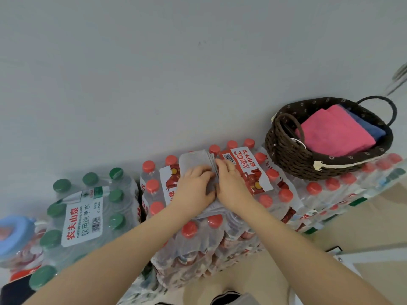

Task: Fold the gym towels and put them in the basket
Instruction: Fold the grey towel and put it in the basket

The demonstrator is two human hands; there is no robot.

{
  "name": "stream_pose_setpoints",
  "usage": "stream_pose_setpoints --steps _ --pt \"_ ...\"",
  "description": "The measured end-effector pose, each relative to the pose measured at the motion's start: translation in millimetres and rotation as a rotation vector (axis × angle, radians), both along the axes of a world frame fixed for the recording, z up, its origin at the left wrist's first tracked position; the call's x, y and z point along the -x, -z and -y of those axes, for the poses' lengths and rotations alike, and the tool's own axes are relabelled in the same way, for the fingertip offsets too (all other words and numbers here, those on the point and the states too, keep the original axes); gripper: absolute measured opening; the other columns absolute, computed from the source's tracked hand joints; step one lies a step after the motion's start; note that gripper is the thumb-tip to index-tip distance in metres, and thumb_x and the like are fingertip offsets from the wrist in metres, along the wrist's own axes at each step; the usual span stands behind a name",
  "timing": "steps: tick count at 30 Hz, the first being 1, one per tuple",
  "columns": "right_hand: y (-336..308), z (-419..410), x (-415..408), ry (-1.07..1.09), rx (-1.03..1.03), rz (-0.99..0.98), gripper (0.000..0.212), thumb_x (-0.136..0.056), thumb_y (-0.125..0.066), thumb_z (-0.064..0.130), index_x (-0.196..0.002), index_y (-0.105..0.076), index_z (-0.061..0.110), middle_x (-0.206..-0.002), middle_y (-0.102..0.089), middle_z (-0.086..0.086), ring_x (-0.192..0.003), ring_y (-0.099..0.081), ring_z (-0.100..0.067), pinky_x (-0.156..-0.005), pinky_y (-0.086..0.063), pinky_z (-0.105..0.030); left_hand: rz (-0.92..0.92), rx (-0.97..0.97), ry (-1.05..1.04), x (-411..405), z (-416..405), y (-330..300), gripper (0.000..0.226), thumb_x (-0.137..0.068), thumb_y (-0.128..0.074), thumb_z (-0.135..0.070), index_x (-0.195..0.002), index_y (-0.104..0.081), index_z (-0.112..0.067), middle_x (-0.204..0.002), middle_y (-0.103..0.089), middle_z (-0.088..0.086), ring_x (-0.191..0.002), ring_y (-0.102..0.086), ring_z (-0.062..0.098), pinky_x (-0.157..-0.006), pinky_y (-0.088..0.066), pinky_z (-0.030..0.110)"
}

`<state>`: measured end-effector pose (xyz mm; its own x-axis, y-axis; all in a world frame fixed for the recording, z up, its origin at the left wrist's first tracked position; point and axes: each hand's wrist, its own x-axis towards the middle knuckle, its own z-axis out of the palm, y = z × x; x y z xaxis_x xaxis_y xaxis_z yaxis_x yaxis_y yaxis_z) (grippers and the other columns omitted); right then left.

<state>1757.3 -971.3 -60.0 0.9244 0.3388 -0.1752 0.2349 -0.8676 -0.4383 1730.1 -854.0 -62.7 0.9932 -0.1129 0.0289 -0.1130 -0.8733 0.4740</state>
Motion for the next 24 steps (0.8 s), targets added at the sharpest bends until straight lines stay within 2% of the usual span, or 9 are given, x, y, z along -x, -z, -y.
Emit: stream_pose_setpoints --steps 2,4,8,11,14,15,18,21,24 --pt "5.1 5.7 7.4 -0.031 0.127 0.032 0.075 -0.094 -0.039 0.015 -0.147 0.012 0.026 -0.157 0.009 -0.002 -0.144 -0.003 -0.025 -0.115 -0.01 -0.043 -0.067 -0.172 0.034 -3.9 -8.7 1.9 0.074 -0.08 -0.051 -0.054 -0.144 -0.027 -0.025 -0.156 -0.013 -0.006 -0.144 -0.006 0.018 -0.116 -0.004 0.037" --pt "11.9 12.1 11.0 -0.08 0.208 -0.005 0.07 -0.096 -0.034 0.025 -0.145 0.015 0.032 -0.157 0.013 0.004 -0.144 0.005 -0.02 -0.116 -0.001 -0.046 -0.179 -0.213 0.116 -8.2 -18.2 2.3 0.102 -0.069 -0.049 -0.073 -0.148 -0.006 -0.025 -0.157 0.008 -0.005 -0.144 0.014 0.019 -0.115 0.009 0.041" --pt "14.7 20.0 10.7 -0.1 0.282 0.039 0.053 -0.1 -0.021 0.031 -0.146 0.004 0.038 -0.157 0.011 0.005 -0.144 0.005 -0.02 -0.115 0.0 -0.047 -0.237 -0.298 0.209 -9.8 -23.8 6.2 0.126 -0.055 -0.051 -0.083 -0.146 0.012 -0.023 -0.154 0.024 0.0 -0.139 0.028 0.023 -0.112 0.017 0.042" --pt "2.0 20.2 14.8 -0.14 0.314 0.212 0.062 -0.097 -0.038 0.03 -0.149 -0.005 0.028 -0.158 0.006 -0.005 -0.145 -0.004 -0.025 -0.114 -0.007 -0.049 -0.249 -0.269 0.227 -10.5 -25.6 6.0 0.13 -0.058 -0.06 -0.077 -0.145 0.018 -0.019 -0.153 0.027 0.002 -0.139 0.029 0.024 -0.113 0.015 0.044" --pt "-11.2 16.6 25.1 -0.372 0.348 0.461 0.073 -0.068 -0.075 0.025 -0.135 -0.048 0.018 -0.147 -0.039 -0.01 -0.133 -0.041 -0.026 -0.106 -0.034 -0.044 -0.294 -0.184 0.297 -16.4 -36.0 -1.1 0.134 -0.058 -0.068 -0.071 -0.145 0.017 -0.013 -0.154 0.023 0.001 -0.141 0.024 0.023 -0.117 0.007 0.044" --pt "-12.0 15.7 29.6 -0.428 0.373 0.421 0.069 -0.071 -0.071 0.022 -0.136 -0.047 0.016 -0.148 -0.037 -0.008 -0.136 -0.037 -0.022 -0.11 -0.029 -0.039 -0.317 -0.148 0.334 -18.2 -42.0 -4.0 0.134 -0.058 -0.069 -0.068 -0.146 0.015 -0.013 -0.154 0.022 0.0 -0.142 0.022 0.022 -0.117 0.005 0.042" --pt "-4.6 10.7 45.5 -0.355 0.307 0.199 0.066 -0.087 -0.034 0.024 -0.149 -0.012 0.016 -0.158 -0.007 -0.002 -0.145 -0.005 -0.012 -0.115 0.01 -0.029 -0.355 -0.068 0.474 -25.7 -67.0 -7.8 0.124 -0.064 -0.073 -0.056 -0.147 0.01 -0.015 -0.154 0.02 -0.003 -0.142 0.018 0.013 -0.118 0.003 0.034" --pt "1.1 2.7 54.5 -0.238 0.257 0.154 0.075 -0.082 -0.022 0.05 -0.149 -0.005 0.022 -0.158 -0.002 -0.001 -0.145 0.0 -0.012 -0.112 0.017 -0.036 -0.291 -0.086 0.585 -31.5 -87.4 0.6 0.114 -0.07 -0.073 -0.047 -0.147 0.006 -0.016 -0.152 0.018 -0.007 -0.138 0.017 0.004 -0.115 0.005 0.026" --pt "3.7 -9.6 60.6 -0.192 0.362 0.13 0.095 -0.08 -0.04 0.072 -0.149 0.003 0.023 -0.158 0.003 -0.005 -0.146 0.002 -0.017 -0.113 0.014 -0.045 -0.24 -0.036 0.568 -31.5 -90.8 10.8 0.093 -0.084 -0.065 -0.031 -0.147 0.002 -0.016 -0.154 0.014 -0.002 -0.141 0.013 0.008 -0.117 0.003 0.025"
